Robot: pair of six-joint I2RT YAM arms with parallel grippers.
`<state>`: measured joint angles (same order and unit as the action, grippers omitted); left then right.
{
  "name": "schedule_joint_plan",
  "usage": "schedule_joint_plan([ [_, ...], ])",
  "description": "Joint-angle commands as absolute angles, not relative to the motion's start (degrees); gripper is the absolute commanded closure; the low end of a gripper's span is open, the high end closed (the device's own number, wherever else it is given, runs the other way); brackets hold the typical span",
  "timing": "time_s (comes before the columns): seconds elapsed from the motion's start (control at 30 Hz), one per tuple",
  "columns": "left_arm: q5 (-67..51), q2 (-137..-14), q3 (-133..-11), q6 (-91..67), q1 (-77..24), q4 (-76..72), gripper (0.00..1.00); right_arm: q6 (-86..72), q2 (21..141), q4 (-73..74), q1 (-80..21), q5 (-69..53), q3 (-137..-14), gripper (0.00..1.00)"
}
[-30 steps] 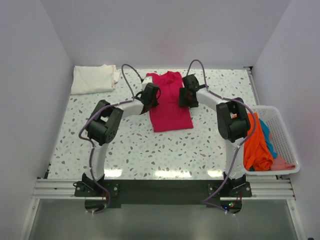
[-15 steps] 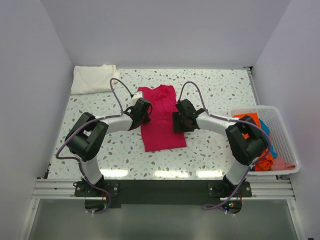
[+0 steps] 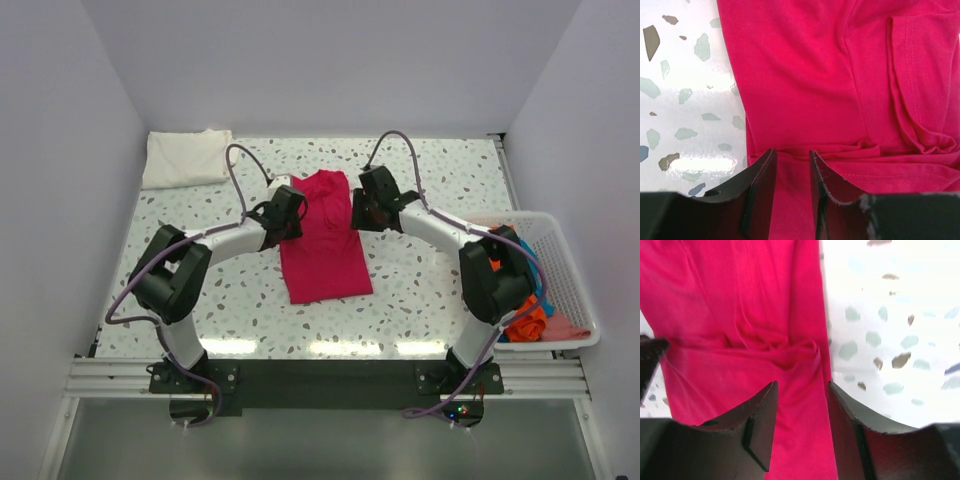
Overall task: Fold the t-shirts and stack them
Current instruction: Fold the tshirt
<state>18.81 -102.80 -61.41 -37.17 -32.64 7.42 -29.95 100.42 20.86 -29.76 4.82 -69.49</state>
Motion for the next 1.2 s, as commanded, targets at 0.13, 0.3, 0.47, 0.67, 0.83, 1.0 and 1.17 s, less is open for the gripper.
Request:
schedule_joint_plan([
  [0.13, 18.2, -98.1, -62.1, -36.0, -32.2, 10.0, 0.64, -30.6, 102.2, 20.0, -29.3, 2.3, -72.2, 0.72],
  [0.3, 13.5, -95.4, -58.7, -36.8, -33.1, 8.2, 0.66, -30.7, 101.4, 18.2, -29.8, 1.0, -69.1, 0.72],
  [0.47, 11.5, -94.2, -56.0, -38.4, -38.6, 6.9, 0.66, -29.6, 106.7, 18.8, -29.7, 1.1, -72.5, 0.72],
  [0.67, 10.1, -95.5, -52.7, -39.8, -46.5, 1.5, 0.66, -27.5, 113.8, 21.8, -29.4, 3.5, -81.6, 0.72],
  [0.83, 11.1, -97.8, -52.6, -40.4, -48.3, 4.2, 0.67, -27.0, 117.2, 24.1, -28.7, 3.9, -85.3, 0.69],
  [1.0, 11.9, -96.5, -49.9, -41.0, -48.4, 6.2, 0.67, -26.6, 115.2, 24.3, -28.3, 4.2, -83.6, 0.58],
  [1.17, 12.7, -93.5, -48.6, -40.4, -48.3, 8.9, 0.66, -26.5, 108.7, 25.0, -27.9, 4.7, -79.1, 0.4],
])
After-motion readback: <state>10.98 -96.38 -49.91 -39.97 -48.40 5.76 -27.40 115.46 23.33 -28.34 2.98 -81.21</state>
